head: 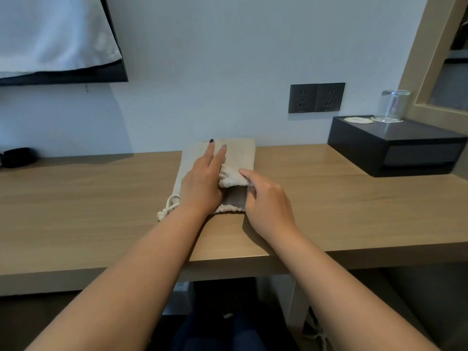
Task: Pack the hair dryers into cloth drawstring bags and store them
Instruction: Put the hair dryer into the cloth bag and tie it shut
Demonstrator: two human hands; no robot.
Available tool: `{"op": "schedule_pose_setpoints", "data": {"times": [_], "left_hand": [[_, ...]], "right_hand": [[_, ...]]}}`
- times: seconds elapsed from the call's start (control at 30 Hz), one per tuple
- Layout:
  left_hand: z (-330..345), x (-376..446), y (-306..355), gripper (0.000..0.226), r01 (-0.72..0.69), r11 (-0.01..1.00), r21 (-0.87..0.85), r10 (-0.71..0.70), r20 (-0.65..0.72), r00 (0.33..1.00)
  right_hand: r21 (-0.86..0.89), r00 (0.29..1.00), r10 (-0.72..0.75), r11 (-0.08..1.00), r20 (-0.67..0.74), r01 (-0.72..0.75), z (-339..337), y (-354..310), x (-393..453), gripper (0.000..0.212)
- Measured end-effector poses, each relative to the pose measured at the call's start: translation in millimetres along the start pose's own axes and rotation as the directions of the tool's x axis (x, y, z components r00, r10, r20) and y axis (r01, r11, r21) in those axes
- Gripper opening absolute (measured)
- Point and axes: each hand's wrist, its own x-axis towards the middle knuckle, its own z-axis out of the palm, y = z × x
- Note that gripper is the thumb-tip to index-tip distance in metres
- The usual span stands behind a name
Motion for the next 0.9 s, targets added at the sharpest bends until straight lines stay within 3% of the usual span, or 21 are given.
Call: {"op": "schedule_pose_setpoints", "data": {"times": [0.13,0.3,0.47,0.6,0.77,0.9], "left_hand": [[1.5,1.0,-5.0,0.087,0.164,0.986,-0.035,-0.158,0.138,0.978],[7.8,12.6,-6.7,0.089,0.249,0.966,0.077,-0.257,0.139,0.956],[-5.9,5.7,-6.1,0.096,0.289,0.935,-0.205,-0.26,0.156,0.953],[-26.8,-18.2,-12.7,0.101,0.339,0.886,-0.317,-0.292,0.188,0.938],[-36.3,-46.0,-46.4,0.072,0.344,0.932,-0.117,-0.273,0.397,0.876],[-33.1,-27.1,-43.6,0.041,0.149,0.987,-0.066,-0.103,0.459,0.882]], "right_hand": [[-0.04,0.993,0.012,0.999,0.114,-0.007,1.4,3.3,2.9,0.052],[-0.115,0.984,-0.004,0.993,0.175,0.025,4.9,2.2,4.4,0.049],[-0.131,0.933,0.002,0.99,0.359,0.048,5.2,2.4,10.3,0.064],[-0.151,0.894,-0.064,0.978,0.444,0.145,5.8,7.9,15.1,0.074],[-0.252,0.81,-0.234,0.872,0.537,0.419,13.8,8.7,29.5,0.072],[-0.268,0.795,-0.15,0.892,0.588,0.366,28.9,10.5,44.9,0.063]]}}
